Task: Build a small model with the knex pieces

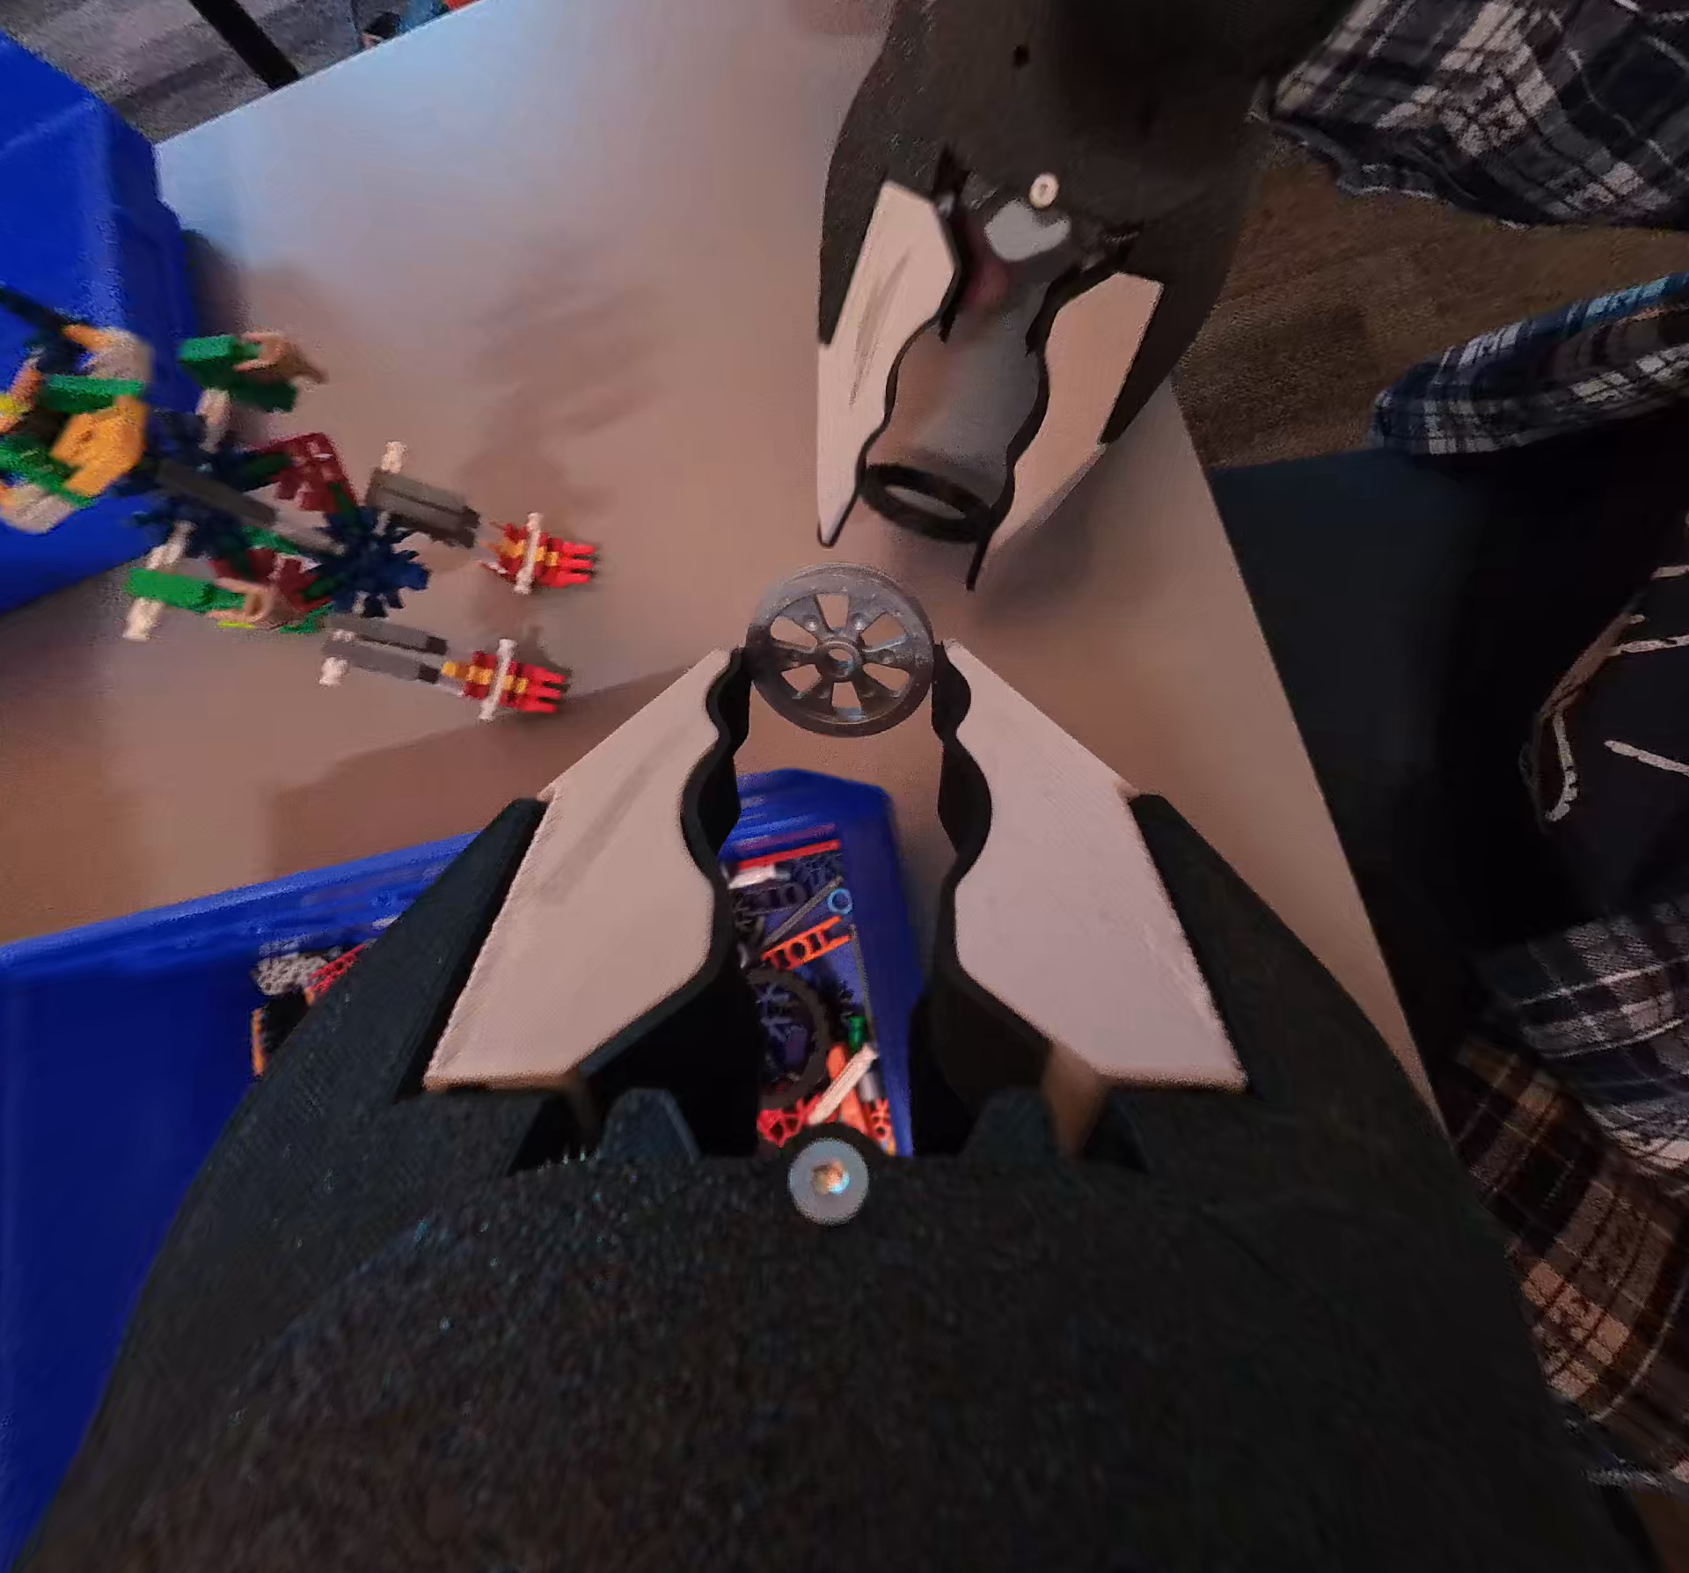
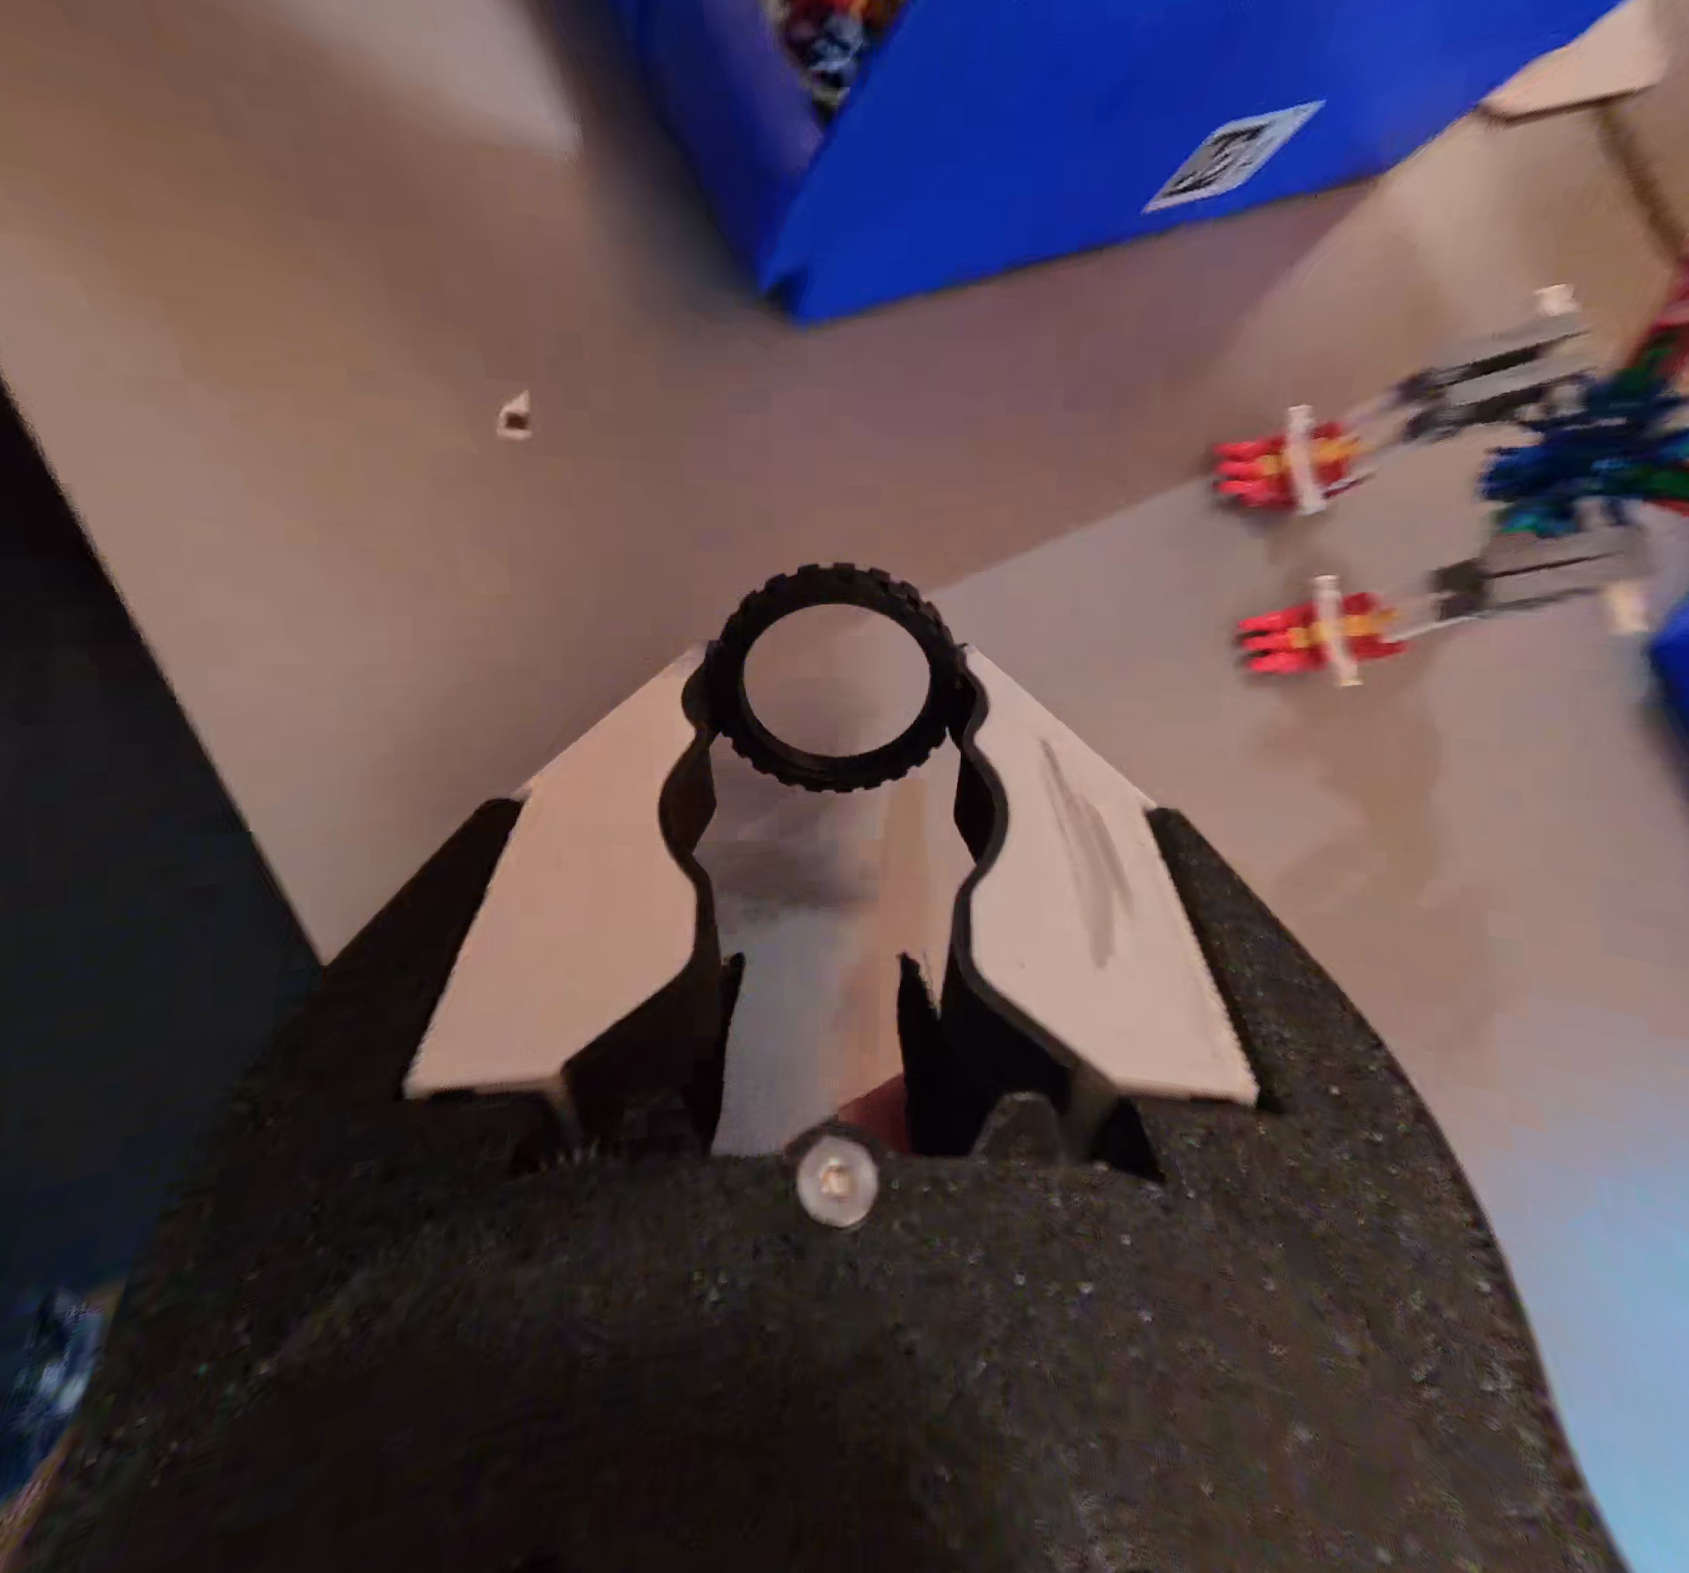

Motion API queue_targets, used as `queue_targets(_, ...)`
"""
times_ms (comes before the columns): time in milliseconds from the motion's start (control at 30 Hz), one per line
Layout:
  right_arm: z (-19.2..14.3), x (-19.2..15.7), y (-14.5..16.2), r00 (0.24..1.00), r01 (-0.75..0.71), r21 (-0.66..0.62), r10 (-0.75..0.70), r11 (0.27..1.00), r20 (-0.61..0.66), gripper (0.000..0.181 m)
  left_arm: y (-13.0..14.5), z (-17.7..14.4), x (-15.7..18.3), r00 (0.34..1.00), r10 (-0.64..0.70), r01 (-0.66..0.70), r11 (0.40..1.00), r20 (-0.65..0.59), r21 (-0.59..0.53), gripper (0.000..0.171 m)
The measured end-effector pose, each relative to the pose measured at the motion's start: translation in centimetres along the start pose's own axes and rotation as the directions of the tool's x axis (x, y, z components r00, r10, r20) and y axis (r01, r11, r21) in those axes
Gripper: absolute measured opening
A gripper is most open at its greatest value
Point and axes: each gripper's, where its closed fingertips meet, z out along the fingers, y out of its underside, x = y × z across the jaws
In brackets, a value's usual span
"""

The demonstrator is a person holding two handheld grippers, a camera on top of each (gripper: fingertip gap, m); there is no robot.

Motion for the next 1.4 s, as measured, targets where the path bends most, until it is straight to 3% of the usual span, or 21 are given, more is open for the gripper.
queue_targets(167,1.5,-2.5,0.7,0.988,0.02,-0.094,-0.006,0.995,0.152,0.05,0.2,1.7,2.1,1.0,0.006,-0.007,0.999,-0.024,-0.038,0.038)
queue_targets(300,1.6,-2.5,0.6,0.985,0.032,-0.126,-0.011,0.992,0.171,0.061,1.1,2.6,3.3,0.999,0.002,-0.005,0.997,-0.044,-0.081,0.038)
queue_targets(567,1.1,-2.5,0.8,0.983,0.034,-0.144,-0.007,0.989,0.184,0.06,2.0,3.3,4.1,0.999,-0.004,0.001,0.995,-0.035,-0.104,0.038)
queue_targets(667,-0.3,-2.1,-0.4,0.985,-0.03,-0.055,0.039,0.998,0.169,0.049,1.7,3.5,4.4,1.0,0.003,-0.005,0.995,-0.02,-0.096,0.038)
queue_targets(800,-3.1,-1.8,-3.6,0.962,-0.209,0.145,0.176,0.967,0.21,0.011,2.0,4.2,3.7,0.994,0.089,-0.078,0.984,0.062,-0.16,0.038)
queue_targets(933,-5.2,-1.4,-4.7,0.928,-0.338,0.24,0.281,0.91,0.244,0.019,1.5,4.6,3.1,0.98,0.152,-0.128,0.975,0.126,-0.181,0.038)
queue_targets(1100,-4.9,-0.9,-5.1,0.897,-0.427,0.247,0.375,0.869,0.232,0.025,0.3,5.2,2.8,0.931,0.28,-0.225,0.945,0.234,-0.237,0.038)
queue_targets(1200,-4.2,-0.5,-4.6,0.892,-0.447,0.235,0.407,0.863,0.197,0.011,0.7,5.6,2.5,0.868,0.389,-0.286,0.899,0.308,-0.331,0.038)
queue_targets(1400,-3.1,-0.9,-3.6,0.907,-0.415,0.19,0.387,0.89,0.166,0.009,1.2,6.6,3.0,0.775,0.492,-0.338,0.853,0.397,-0.398,0.038)
